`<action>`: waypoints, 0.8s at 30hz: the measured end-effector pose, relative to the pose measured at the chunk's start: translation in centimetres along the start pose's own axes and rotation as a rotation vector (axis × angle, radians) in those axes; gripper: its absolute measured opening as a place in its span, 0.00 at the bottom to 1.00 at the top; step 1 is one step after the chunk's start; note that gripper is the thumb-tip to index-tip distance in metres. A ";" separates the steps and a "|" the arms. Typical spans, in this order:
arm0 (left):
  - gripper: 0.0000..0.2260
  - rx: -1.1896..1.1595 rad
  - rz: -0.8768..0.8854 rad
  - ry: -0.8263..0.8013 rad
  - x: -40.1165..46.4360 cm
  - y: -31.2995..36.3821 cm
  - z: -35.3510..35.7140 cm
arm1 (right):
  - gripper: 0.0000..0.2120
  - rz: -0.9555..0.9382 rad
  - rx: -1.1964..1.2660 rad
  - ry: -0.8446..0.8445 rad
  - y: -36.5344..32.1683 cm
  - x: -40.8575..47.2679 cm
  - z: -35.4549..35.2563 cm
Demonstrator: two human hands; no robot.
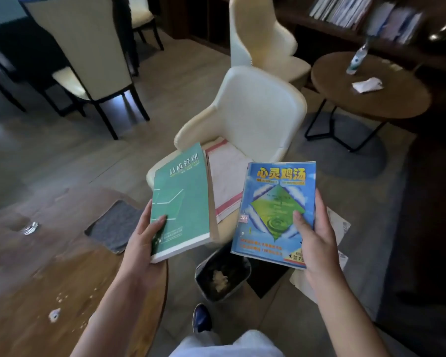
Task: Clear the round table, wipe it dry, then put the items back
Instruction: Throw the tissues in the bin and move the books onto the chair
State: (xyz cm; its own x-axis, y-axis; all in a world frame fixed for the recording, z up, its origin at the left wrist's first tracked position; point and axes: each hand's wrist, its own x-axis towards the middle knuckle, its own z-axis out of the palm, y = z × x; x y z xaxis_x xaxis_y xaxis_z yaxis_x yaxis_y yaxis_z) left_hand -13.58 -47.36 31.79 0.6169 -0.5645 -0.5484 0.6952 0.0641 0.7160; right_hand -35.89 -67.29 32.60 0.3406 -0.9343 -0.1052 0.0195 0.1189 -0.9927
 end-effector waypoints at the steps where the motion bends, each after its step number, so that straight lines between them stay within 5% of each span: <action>1: 0.24 0.021 0.006 -0.002 1.1 0.5 0.4 | 0.29 -0.006 -0.004 0.004 -0.1 0.7 0.2; 17: 0.31 0.246 0.194 0.158 11.0 -1.2 9.7 | 0.29 0.082 0.026 0.055 2.9 14.8 -4.3; 24: 0.30 0.377 0.227 0.110 14.2 -1.4 14.1 | 0.28 0.066 0.051 0.021 2.9 19.3 -6.7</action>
State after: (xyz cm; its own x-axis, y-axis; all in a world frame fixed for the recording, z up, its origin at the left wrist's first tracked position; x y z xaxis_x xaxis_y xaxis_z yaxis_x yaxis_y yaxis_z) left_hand -11.04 -67.07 29.08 0.7879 -0.4783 -0.3879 0.3678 -0.1396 0.9194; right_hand -35.58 -87.22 27.29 0.3227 -0.9308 -0.1718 0.0463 0.1968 -0.9793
